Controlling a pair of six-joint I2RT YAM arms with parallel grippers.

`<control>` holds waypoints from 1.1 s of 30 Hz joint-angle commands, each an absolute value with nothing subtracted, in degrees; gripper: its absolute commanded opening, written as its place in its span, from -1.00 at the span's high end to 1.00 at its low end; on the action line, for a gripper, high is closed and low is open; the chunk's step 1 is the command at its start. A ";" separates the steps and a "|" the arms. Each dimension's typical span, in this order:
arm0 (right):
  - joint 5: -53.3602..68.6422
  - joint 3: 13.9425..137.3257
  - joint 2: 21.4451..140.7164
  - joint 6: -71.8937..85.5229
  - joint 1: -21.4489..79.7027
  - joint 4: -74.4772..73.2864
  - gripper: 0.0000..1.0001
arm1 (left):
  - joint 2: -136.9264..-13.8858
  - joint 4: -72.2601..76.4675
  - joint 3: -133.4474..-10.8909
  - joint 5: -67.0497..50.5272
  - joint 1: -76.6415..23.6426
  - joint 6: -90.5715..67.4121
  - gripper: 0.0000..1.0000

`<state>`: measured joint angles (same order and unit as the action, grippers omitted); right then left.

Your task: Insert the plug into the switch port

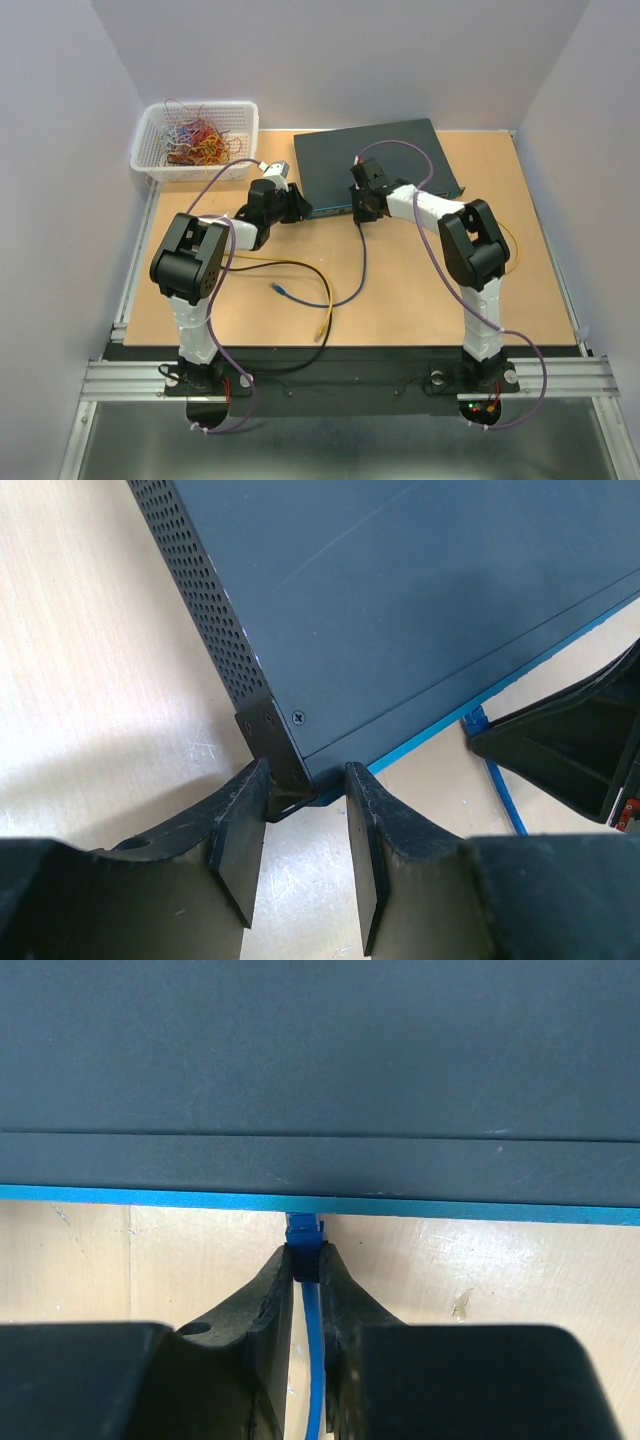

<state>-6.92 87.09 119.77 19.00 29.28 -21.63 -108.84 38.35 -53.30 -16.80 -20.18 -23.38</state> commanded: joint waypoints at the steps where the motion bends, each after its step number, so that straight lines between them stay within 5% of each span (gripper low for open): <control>1: -6.85 91.05 120.32 19.51 28.83 -19.07 0.99 | -109.95 39.38 -54.76 -20.13 -22.85 -23.47 0.10; 33: -9.58 95.36 118.30 20.39 28.83 -19.60 0.99 | -110.48 38.94 -55.19 -19.86 -22.94 -23.03 0.11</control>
